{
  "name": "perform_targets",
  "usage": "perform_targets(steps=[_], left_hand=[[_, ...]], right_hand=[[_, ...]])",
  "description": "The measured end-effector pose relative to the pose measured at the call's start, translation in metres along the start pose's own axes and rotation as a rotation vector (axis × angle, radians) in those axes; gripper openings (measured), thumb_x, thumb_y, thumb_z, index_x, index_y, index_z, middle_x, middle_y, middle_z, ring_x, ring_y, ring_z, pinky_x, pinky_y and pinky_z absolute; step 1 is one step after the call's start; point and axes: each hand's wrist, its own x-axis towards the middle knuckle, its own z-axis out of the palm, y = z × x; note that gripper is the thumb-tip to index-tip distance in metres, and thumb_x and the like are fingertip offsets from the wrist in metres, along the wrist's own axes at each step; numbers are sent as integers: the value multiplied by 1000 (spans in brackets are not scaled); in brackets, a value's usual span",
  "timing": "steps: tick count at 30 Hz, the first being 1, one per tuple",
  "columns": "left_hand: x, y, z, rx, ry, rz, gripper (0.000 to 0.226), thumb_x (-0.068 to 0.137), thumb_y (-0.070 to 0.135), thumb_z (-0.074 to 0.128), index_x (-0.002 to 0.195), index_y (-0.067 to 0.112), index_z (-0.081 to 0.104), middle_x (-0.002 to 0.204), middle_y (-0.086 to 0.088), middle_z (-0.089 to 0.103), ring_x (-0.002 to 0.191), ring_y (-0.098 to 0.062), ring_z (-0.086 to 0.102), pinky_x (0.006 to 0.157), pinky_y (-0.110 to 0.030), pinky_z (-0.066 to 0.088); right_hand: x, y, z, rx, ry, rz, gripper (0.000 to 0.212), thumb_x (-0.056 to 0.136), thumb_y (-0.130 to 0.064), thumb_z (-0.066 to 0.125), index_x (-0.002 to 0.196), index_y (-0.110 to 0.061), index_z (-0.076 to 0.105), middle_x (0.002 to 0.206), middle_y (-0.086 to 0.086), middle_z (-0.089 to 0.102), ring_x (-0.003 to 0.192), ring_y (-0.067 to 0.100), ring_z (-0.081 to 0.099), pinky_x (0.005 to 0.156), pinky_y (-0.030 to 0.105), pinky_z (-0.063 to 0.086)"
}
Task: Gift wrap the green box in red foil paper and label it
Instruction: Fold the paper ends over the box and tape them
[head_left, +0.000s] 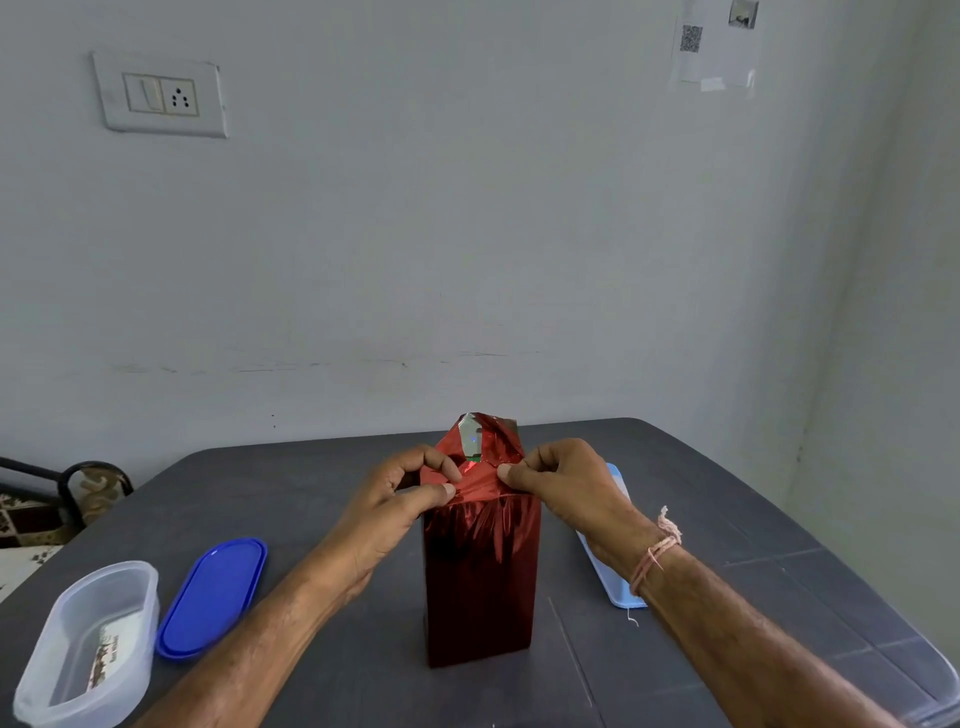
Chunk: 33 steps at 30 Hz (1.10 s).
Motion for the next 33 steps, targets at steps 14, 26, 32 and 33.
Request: perform_targets(steps=[14, 26, 32, 33], left_hand=[[15, 5, -3, 43, -89, -75, 52, 93, 13, 67, 130, 43, 45, 122, -7, 62, 104, -15, 65, 81, -19, 46], [58, 14, 5, 215, -160, -161, 53, 68, 52, 87, 110, 25, 71, 99, 6, 79, 92, -10, 75, 92, -32, 59], [65, 8, 2, 145, -168, -256, 48, 70, 46, 88, 105, 14, 77, 95, -2, 80, 90, -18, 77, 87, -31, 60], [66, 5, 3, 119, -156, -281, 51, 68, 45, 89, 104, 11, 77, 95, -5, 80, 90, -21, 77, 89, -33, 60]], right_hand=[[9, 13, 11, 156, 20, 99, 42, 74, -31, 88, 98, -20, 56, 94, 3, 64, 79, 16, 62, 67, 32, 54], [7, 12, 10, 217, -22, 106, 46, 82, -27, 83, 109, -24, 47, 102, 3, 62, 89, 17, 66, 74, 32, 56], [7, 14, 10, 356, -57, 139, 46, 81, -23, 85, 111, -21, 49, 99, 2, 61, 82, 13, 63, 66, 27, 51], [7, 15, 11, 386, -58, 151, 46, 81, -22, 85, 112, -20, 50, 97, 1, 61, 79, 13, 63, 65, 28, 50]])
